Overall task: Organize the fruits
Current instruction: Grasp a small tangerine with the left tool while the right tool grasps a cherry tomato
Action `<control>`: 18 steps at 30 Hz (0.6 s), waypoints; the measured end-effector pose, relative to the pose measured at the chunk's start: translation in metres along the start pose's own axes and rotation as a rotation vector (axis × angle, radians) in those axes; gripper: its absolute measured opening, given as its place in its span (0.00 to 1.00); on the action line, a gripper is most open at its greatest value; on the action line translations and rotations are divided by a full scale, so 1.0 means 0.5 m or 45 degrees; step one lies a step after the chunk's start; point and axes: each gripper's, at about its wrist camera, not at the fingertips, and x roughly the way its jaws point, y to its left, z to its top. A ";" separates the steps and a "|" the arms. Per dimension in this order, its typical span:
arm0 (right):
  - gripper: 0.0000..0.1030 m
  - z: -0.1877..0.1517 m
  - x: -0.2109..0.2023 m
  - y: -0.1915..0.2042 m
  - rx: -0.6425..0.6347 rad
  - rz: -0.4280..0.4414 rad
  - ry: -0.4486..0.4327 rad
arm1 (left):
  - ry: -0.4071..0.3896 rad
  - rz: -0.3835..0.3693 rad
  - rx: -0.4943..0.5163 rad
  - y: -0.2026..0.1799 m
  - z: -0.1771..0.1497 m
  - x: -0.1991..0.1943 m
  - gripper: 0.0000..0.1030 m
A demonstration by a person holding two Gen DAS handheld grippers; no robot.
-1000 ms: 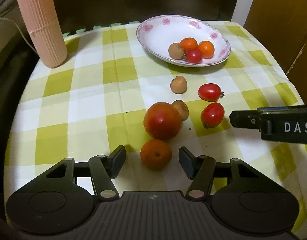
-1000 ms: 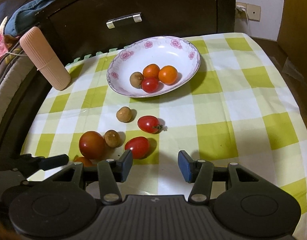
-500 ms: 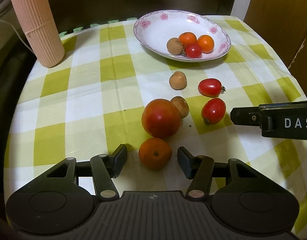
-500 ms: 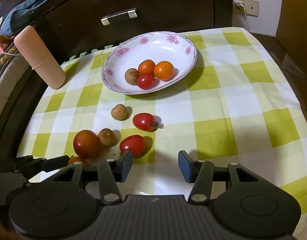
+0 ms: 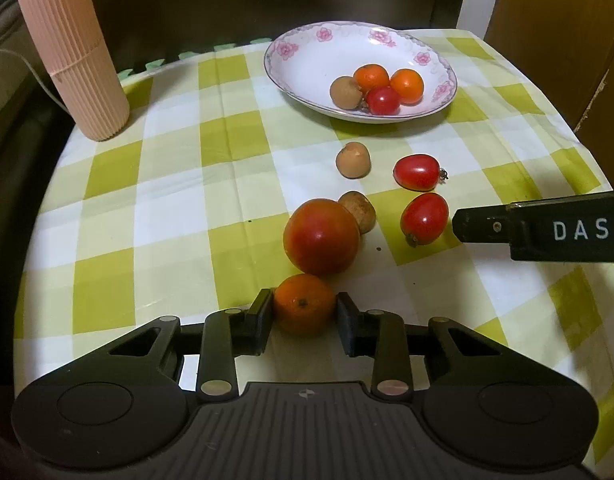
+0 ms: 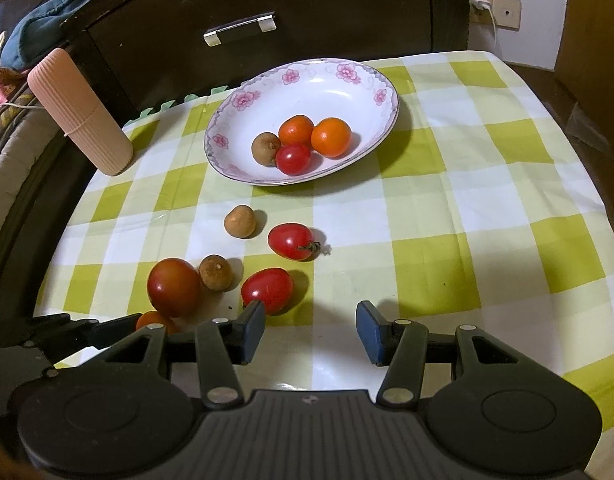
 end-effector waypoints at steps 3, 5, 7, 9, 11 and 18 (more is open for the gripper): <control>0.46 0.001 0.002 0.000 0.002 0.001 0.003 | 0.004 -0.012 -0.004 0.002 -0.002 -0.004 0.39; 0.46 0.001 0.006 -0.001 0.000 0.005 0.008 | 0.006 -0.014 -0.010 0.005 -0.002 -0.006 0.39; 0.46 0.000 0.008 0.000 -0.010 0.013 0.007 | 0.008 -0.018 -0.023 0.009 -0.002 -0.010 0.39; 0.46 -0.001 0.012 0.003 -0.022 0.022 0.007 | 0.014 -0.027 -0.037 0.012 -0.002 -0.012 0.39; 0.46 -0.002 0.017 0.008 -0.036 0.034 0.009 | 0.026 -0.034 -0.047 0.014 -0.004 -0.012 0.39; 0.47 -0.002 0.050 0.031 -0.147 0.045 0.012 | 0.041 -0.061 -0.059 0.014 -0.007 -0.012 0.39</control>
